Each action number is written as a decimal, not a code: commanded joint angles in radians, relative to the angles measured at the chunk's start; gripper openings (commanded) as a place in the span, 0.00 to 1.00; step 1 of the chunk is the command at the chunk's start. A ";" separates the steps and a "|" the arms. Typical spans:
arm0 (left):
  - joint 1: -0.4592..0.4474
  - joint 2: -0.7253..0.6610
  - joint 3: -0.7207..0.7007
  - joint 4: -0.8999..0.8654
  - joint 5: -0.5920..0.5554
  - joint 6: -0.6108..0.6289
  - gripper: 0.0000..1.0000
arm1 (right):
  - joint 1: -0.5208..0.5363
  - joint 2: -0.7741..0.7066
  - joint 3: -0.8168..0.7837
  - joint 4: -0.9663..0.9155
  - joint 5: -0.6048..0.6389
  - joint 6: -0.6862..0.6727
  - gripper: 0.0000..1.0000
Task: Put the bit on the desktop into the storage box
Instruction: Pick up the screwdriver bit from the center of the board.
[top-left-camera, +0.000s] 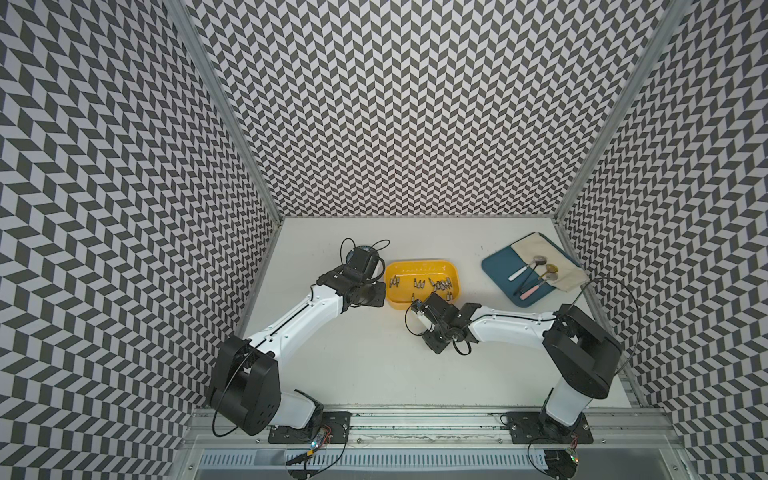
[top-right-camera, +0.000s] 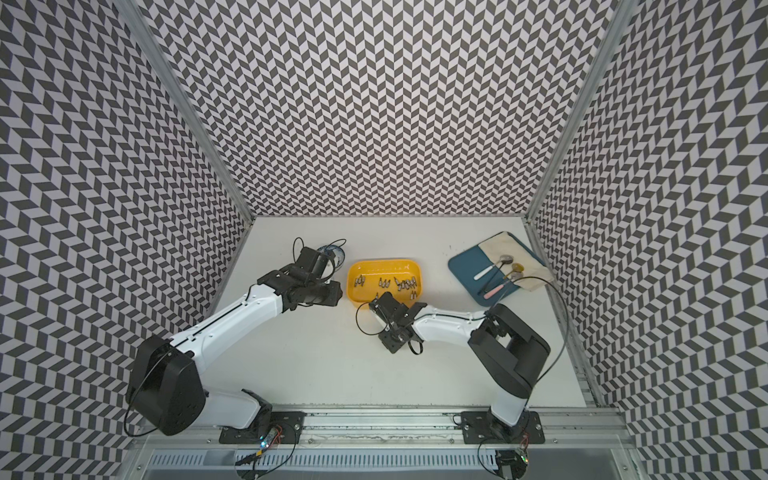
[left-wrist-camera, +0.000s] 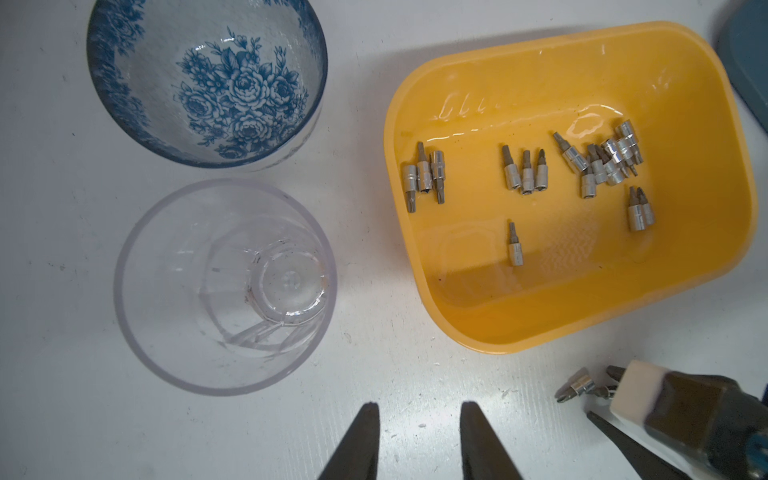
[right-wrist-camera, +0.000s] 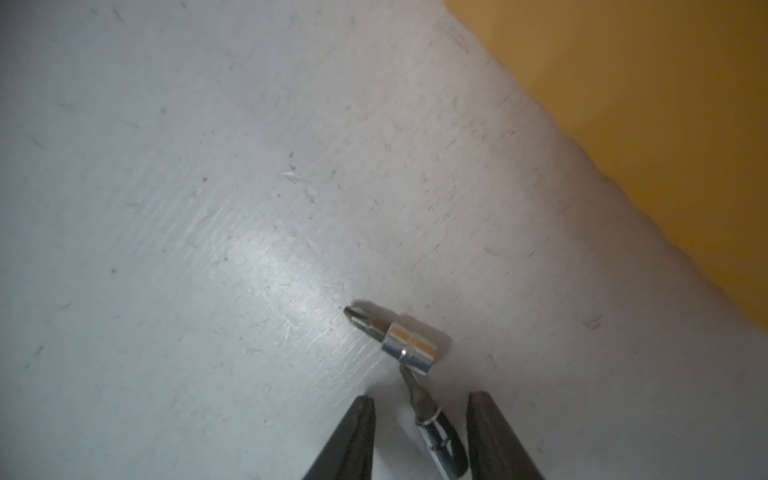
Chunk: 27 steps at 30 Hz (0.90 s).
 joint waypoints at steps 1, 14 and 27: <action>0.006 -0.039 -0.018 -0.006 0.015 -0.014 0.37 | 0.010 0.027 -0.017 -0.054 0.026 0.021 0.38; -0.006 -0.129 -0.116 0.014 0.062 -0.054 0.36 | 0.016 0.033 -0.015 -0.082 0.039 0.026 0.18; -0.132 -0.183 -0.235 0.086 0.048 -0.132 0.36 | 0.018 -0.004 0.001 -0.099 -0.004 0.070 0.00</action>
